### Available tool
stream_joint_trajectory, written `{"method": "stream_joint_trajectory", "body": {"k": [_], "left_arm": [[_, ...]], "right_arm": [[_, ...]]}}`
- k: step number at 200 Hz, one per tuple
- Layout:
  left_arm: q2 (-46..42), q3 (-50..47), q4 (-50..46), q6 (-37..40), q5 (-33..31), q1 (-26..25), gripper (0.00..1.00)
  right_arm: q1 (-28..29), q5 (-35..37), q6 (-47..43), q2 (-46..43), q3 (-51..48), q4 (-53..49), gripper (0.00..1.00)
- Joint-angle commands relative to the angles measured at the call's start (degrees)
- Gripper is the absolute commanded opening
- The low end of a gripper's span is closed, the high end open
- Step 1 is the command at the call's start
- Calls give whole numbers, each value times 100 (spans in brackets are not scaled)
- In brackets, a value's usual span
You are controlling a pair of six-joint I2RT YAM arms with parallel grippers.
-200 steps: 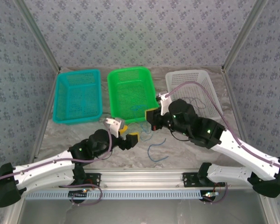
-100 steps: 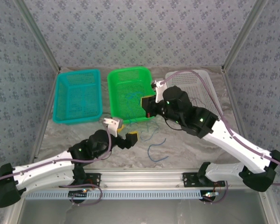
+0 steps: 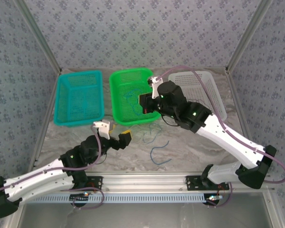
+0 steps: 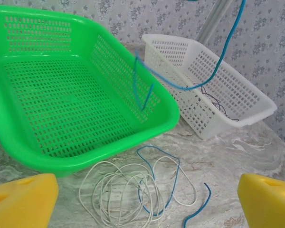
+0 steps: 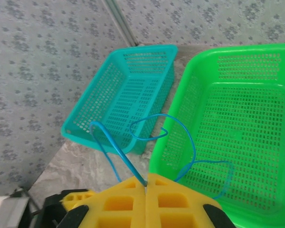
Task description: Untangle the cables
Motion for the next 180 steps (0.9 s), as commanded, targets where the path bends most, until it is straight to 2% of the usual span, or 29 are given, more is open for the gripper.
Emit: {"method": "stream_joint_trajectory", "body": {"k": [1, 31, 53, 89, 155, 180], "left_arm": [[-101, -89, -344, 22, -149, 43, 97], [-255, -219, -469, -129, -190, 52, 98], [-398, -254, -590, -137, -275, 67, 99], [-678, -249, -813, 0, -398, 138, 99], [-948, -271, -1092, 14, -385, 241, 100], [-948, -229, -1137, 15, -402, 270, 99]], "right_arm": [[-260, 220, 82, 287, 155, 59, 0], [-664, 329, 176, 636, 101, 86, 0], [-893, 86, 261, 897, 73, 144, 0], [-1022, -221, 315, 1423, 199, -56, 0], [-1172, -312, 442, 2475, 575, -846, 0], [-1308, -325, 556, 2612, 618, -818, 17]]}}
